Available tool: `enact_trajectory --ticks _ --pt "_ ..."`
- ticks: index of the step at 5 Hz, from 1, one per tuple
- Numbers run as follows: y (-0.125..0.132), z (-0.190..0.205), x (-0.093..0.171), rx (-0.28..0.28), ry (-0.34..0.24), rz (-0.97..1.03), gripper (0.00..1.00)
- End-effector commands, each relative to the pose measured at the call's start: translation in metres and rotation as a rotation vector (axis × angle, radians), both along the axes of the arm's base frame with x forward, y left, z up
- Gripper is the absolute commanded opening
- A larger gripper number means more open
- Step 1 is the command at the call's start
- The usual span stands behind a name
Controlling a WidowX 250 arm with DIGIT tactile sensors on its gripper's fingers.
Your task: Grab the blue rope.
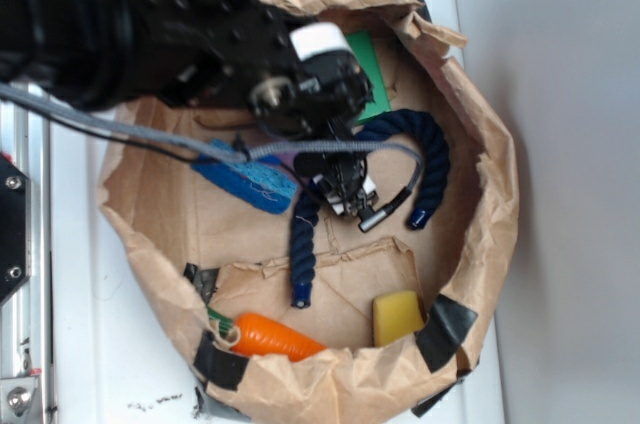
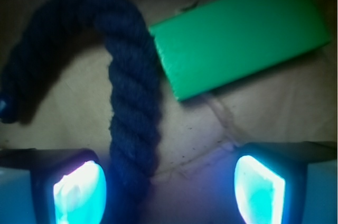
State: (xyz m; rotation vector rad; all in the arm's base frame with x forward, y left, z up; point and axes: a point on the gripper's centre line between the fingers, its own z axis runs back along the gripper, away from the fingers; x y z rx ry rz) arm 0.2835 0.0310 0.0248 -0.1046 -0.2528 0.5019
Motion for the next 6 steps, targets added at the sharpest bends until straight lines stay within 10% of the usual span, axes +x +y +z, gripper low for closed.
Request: enact_trajectory --ticks 1,3,6 --pt "-0.003 -0.010 0.009 0.040 -0.048 -0.009 1.00" --pt "-0.011 -0.028 0.012 0.108 -0.003 0.001 0.00" --pt "-0.009 -0.025 0.019 0.106 0.010 0.026 0.00"
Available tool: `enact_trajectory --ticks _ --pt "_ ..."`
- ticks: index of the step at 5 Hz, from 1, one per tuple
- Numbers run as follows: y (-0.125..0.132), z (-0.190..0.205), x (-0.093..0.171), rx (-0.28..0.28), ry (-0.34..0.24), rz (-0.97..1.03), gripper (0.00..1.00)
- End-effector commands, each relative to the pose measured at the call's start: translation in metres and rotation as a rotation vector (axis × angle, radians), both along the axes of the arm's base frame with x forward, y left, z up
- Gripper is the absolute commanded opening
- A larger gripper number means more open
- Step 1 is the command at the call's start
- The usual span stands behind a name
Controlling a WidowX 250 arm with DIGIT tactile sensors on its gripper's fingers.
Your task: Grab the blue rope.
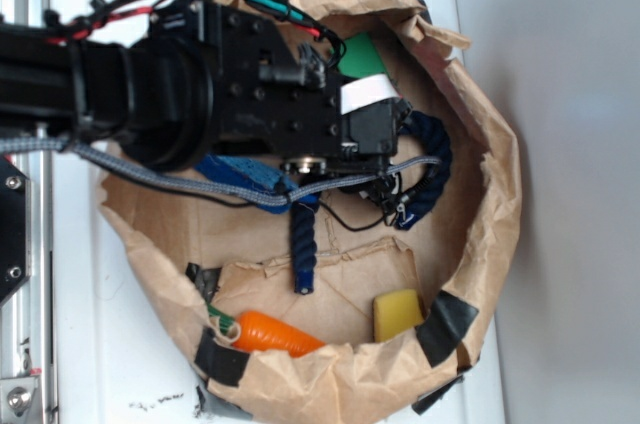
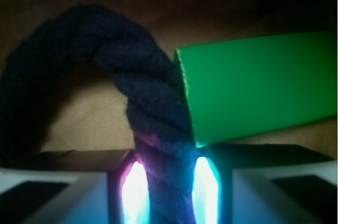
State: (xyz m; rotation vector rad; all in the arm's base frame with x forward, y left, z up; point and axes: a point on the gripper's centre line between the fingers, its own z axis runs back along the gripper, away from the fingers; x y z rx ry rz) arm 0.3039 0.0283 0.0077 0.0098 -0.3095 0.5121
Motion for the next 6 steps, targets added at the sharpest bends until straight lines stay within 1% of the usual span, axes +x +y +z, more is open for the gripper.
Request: enact_trajectory --ticks 1,2,3,4,5,6 --pt "-0.003 0.010 -0.002 -0.045 0.049 -0.017 0.00" --pt "0.001 0.051 -0.015 -0.070 0.078 -0.066 0.00" --pt "0.006 0.086 -0.027 -0.057 0.113 -0.138 0.00" --pt "0.004 0.110 -0.029 -0.037 0.144 -0.171 0.00" --pt "-0.002 0.128 -0.031 -0.053 0.134 -0.191 0.00" --pt "-0.009 0.138 -0.039 -0.058 0.115 -0.227 0.00"
